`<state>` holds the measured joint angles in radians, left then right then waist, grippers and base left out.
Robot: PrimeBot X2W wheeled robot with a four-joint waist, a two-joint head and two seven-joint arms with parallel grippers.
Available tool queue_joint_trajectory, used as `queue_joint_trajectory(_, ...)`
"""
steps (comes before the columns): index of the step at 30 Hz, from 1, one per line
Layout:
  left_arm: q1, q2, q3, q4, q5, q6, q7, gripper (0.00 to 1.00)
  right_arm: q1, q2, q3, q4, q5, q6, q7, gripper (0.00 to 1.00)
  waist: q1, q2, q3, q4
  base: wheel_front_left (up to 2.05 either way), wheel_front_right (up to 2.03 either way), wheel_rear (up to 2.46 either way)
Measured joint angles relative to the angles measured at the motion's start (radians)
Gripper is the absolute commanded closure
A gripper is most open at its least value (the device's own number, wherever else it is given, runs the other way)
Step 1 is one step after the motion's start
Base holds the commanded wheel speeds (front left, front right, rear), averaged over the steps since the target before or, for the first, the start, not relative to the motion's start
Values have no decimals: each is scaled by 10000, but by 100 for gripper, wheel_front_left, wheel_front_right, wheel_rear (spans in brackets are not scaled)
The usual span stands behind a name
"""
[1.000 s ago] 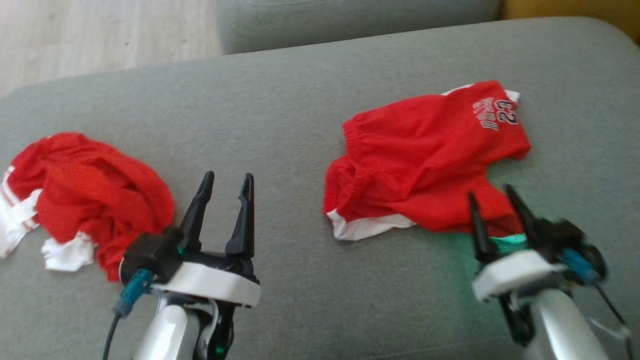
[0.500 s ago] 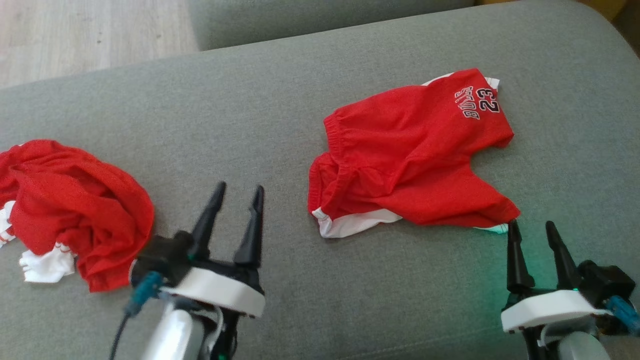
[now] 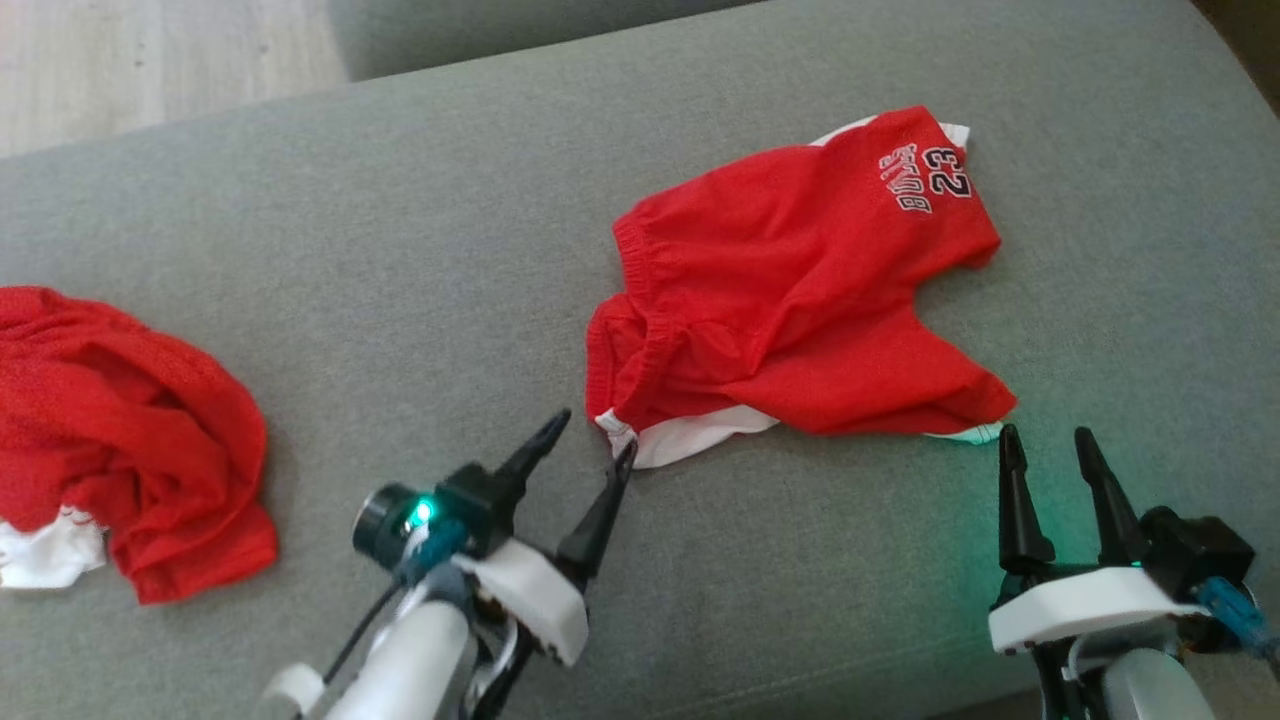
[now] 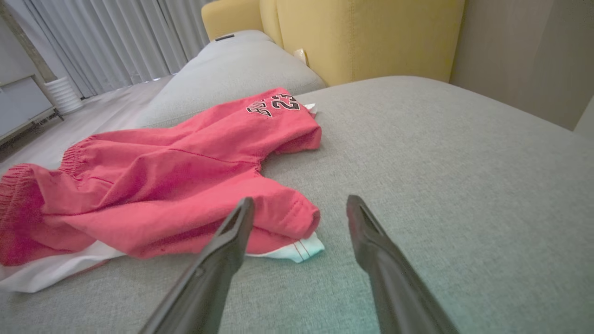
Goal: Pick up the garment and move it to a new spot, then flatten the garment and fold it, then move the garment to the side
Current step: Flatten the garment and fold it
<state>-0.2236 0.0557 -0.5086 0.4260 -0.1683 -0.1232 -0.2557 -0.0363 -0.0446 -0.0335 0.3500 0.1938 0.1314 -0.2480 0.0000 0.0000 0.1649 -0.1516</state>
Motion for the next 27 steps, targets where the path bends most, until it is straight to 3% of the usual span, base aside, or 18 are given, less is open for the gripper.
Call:
queue_joint_trajectory(10,-778,29,-284,1212,247,-8,-2,0,-214,0,173,113,123,0,-2,0,0,0,220,-321,0,0,0)
queue_joint_trajectory(24,-1173,25,-192,1628,261,-12,-2,0,-261,0,224,205,163,0,-2,0,0,0,401,-551,0,0,0)
queue_joint_trajectory(25,-1194,25,-176,1661,261,-12,-2,6,-290,0,238,211,163,0,-2,0,0,0,425,-559,0,0,0)
queue_joint_trajectory(26,-1212,23,-161,1693,261,-12,0,63,-332,0,255,224,163,0,-2,0,0,0,444,-562,0,0,0)
queue_joint_trajectory(27,-1239,21,-144,1741,261,-12,0,100,-376,0,272,226,163,0,-2,0,0,0,457,-561,0,0,0)
